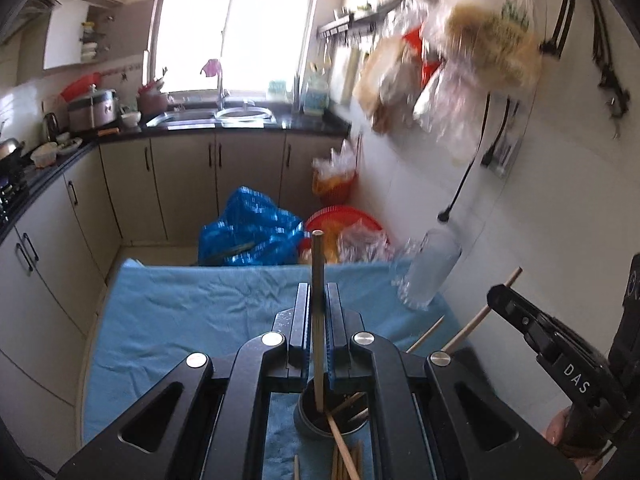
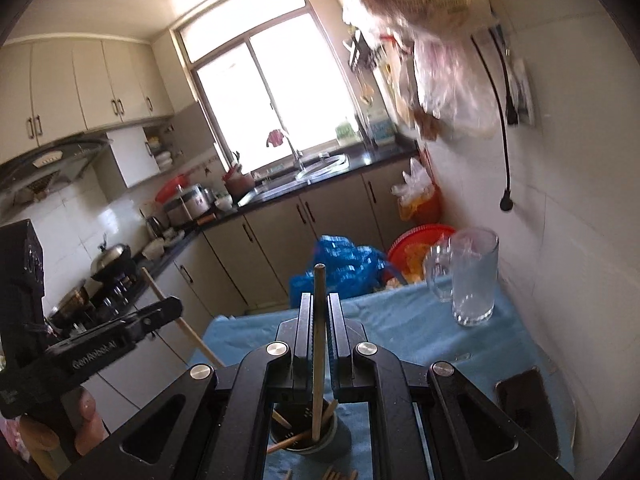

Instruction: Organize utensils

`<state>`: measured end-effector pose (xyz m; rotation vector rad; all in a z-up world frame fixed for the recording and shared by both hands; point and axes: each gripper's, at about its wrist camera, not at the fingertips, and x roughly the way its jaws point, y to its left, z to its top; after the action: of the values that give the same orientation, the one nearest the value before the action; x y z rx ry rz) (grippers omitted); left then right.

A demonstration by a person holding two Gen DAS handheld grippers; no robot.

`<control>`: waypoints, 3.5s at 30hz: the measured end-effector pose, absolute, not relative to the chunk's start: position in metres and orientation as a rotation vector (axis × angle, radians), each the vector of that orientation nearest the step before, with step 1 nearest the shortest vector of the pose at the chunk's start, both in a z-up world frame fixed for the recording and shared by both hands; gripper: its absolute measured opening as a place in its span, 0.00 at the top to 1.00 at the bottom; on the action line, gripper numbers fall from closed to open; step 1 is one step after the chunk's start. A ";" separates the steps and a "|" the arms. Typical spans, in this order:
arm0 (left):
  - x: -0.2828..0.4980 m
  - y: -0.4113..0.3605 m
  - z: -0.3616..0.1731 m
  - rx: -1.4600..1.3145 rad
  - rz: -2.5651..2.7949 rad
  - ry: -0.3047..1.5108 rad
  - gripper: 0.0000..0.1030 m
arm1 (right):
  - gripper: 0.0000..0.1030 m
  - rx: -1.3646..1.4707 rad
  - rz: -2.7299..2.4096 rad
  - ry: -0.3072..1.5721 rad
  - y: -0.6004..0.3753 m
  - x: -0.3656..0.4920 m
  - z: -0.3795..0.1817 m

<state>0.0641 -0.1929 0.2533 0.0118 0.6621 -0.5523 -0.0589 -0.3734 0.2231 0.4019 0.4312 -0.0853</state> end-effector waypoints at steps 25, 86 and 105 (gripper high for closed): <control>0.009 -0.081 0.236 -0.049 -0.396 0.631 0.54 | 0.53 0.331 0.144 0.637 -0.334 -0.093 0.162; -0.013 -0.162 0.026 0.147 -0.481 1.076 0.83 | 0.79 0.341 -0.064 1.081 -0.311 -0.078 0.001; -0.014 -0.130 0.019 0.114 -0.431 1.167 0.94 | 0.90 0.277 -0.060 1.146 -0.336 -0.084 -0.003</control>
<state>-0.0144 -0.1298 0.0194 0.1140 1.1670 -0.4314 -0.0841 -0.3355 -0.0028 0.2771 1.1459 -0.0597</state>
